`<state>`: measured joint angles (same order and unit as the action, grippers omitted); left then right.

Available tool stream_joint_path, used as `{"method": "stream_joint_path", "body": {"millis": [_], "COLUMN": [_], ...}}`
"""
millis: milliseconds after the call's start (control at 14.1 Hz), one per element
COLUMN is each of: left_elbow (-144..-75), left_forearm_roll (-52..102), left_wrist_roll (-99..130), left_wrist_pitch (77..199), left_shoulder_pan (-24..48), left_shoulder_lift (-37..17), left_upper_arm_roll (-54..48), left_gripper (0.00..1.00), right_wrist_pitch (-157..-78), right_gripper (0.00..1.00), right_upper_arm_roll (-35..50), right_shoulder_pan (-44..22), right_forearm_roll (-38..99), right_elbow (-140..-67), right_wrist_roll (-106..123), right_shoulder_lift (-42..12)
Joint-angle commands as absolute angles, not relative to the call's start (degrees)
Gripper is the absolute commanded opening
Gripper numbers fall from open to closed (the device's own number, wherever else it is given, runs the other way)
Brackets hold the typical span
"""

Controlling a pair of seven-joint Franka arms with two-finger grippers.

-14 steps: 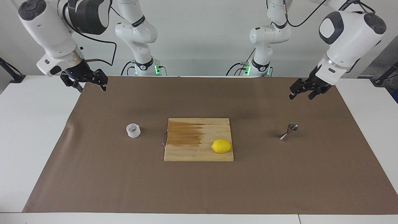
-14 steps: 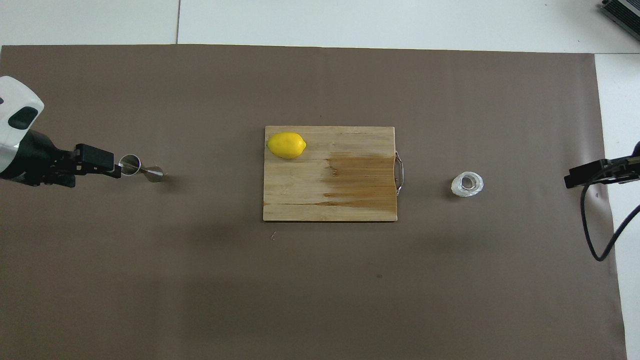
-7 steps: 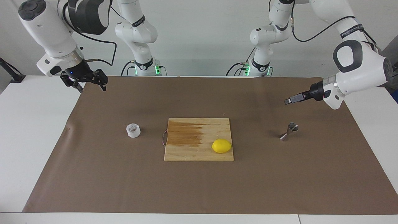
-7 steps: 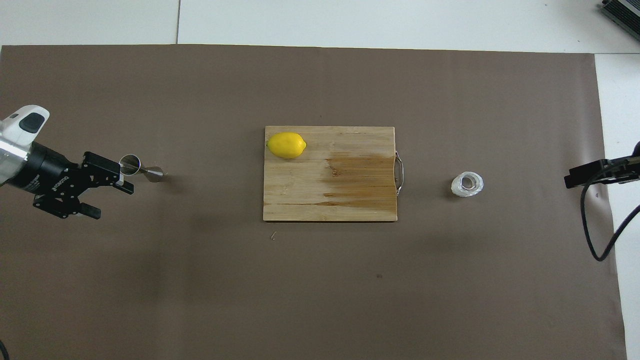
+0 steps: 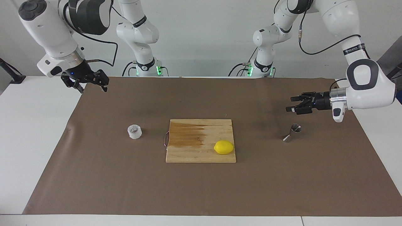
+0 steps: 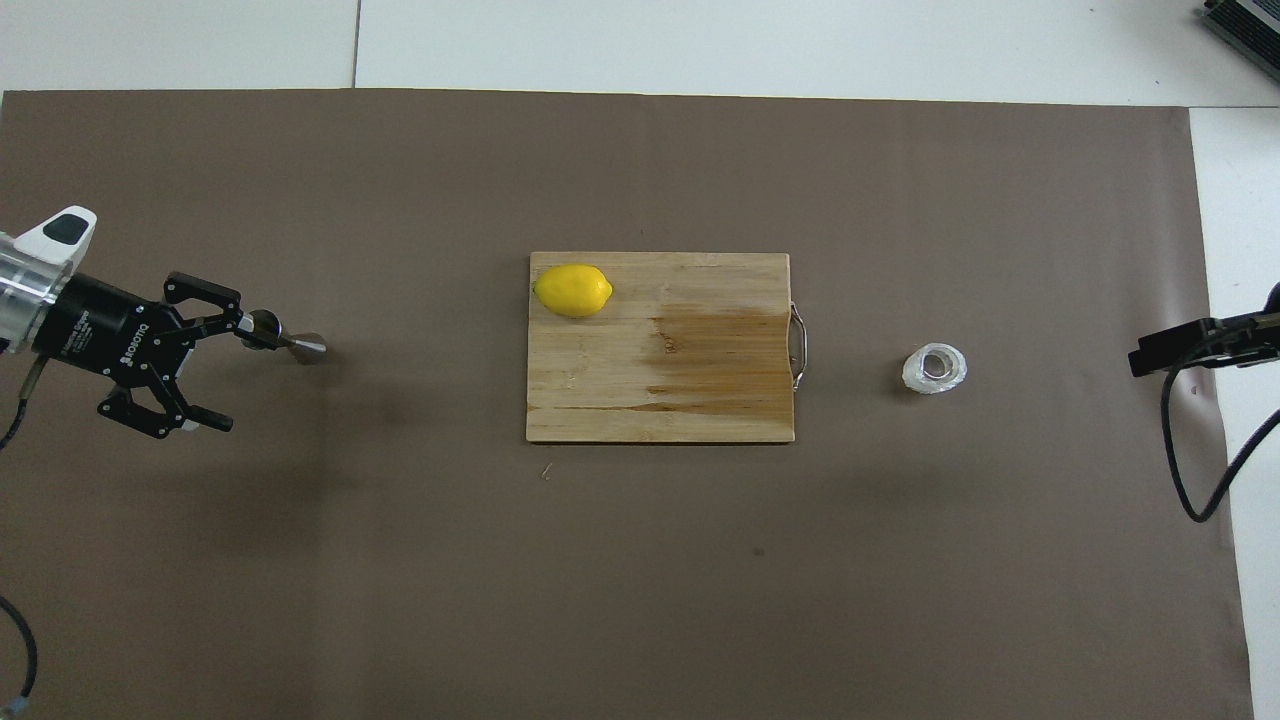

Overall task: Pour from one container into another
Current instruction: 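Move the open left gripper to the small steel cup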

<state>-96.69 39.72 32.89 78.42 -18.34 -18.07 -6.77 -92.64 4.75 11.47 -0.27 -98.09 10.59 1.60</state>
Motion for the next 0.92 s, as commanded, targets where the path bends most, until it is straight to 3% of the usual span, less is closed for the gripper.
{"method": "stream_joint_path", "body": {"millis": [0,283,708,850], "left_elbow": [-91.6,-88.2,-90.5,-89.8], "left_forearm_roll": [42.3,45.3,49.7,49.6], "left_wrist_roll": [38.9,47.3,49.0,48.8], "left_wrist_pitch": [79.4,81.5,83.3,83.0], "left_shoulder_pan": [-20.1,-22.4,-24.3,-25.7], "left_shoulder_lift": [-22.3,-27.3,-27.8,-30.6], "left_upper_arm_roll": [-7.6,-8.4,-9.0,-9.9], "left_gripper": [1.00,1.00,1.00,1.00], "right_wrist_pitch": [-92.5,-92.5,-92.5,-92.5], "right_gripper": [1.00,1.00,1.00,1.00], "right_upper_arm_roll": [5.1,5.1,5.1,5.1], "right_shoulder_pan": [11.9,11.9,11.9,11.9], "right_forearm_roll": [-0.7,-0.7,-0.7,-0.7], "right_elbow": [-98.3,-98.3,-98.3,-98.3], "right_wrist_roll": [11.2,11.2,11.2,11.2], "right_shoulder_lift": [1.9,1.9,1.9,1.9]}}
